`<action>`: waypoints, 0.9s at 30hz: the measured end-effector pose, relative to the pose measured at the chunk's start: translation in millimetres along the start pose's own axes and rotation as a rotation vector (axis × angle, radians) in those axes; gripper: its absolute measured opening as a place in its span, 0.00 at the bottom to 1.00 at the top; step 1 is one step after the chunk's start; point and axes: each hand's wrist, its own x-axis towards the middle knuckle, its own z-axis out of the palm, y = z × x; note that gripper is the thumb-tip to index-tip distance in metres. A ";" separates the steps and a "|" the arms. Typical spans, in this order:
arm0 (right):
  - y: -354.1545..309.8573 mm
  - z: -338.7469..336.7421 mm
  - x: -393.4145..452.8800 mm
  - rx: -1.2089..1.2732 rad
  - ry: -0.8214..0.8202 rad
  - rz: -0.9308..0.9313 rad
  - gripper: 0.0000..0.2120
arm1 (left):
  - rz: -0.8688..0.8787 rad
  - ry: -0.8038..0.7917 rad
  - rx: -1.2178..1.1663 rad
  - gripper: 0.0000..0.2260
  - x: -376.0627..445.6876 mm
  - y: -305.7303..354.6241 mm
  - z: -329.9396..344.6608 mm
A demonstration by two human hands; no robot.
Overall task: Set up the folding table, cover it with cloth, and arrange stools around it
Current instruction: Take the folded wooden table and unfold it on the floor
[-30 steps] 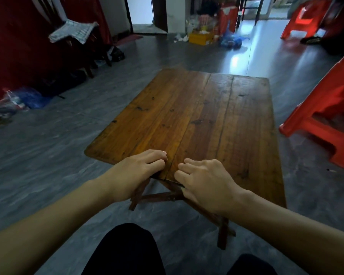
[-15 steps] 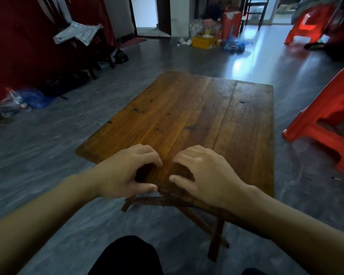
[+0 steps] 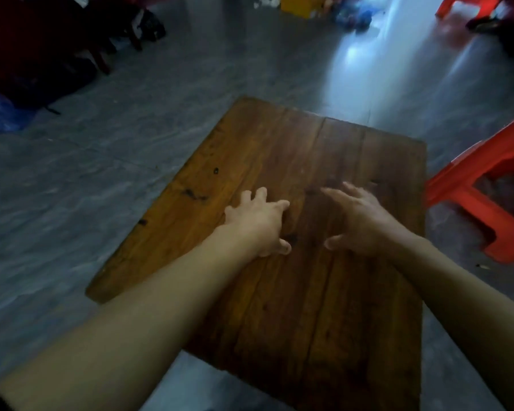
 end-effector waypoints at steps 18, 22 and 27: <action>-0.4 -14.4 8.0 -0.087 -0.154 0.002 0.47 | -0.226 -0.122 -0.111 0.39 20.6 38.6 -23.4; 6.2 -21.4 9.0 -0.162 -0.212 -0.097 0.47 | -0.276 -0.101 -0.161 0.38 9.5 38.5 -20.8; 51.8 -42.9 13.0 -0.113 -0.309 -0.312 0.40 | -0.462 0.025 -0.220 0.33 -32.7 63.0 5.2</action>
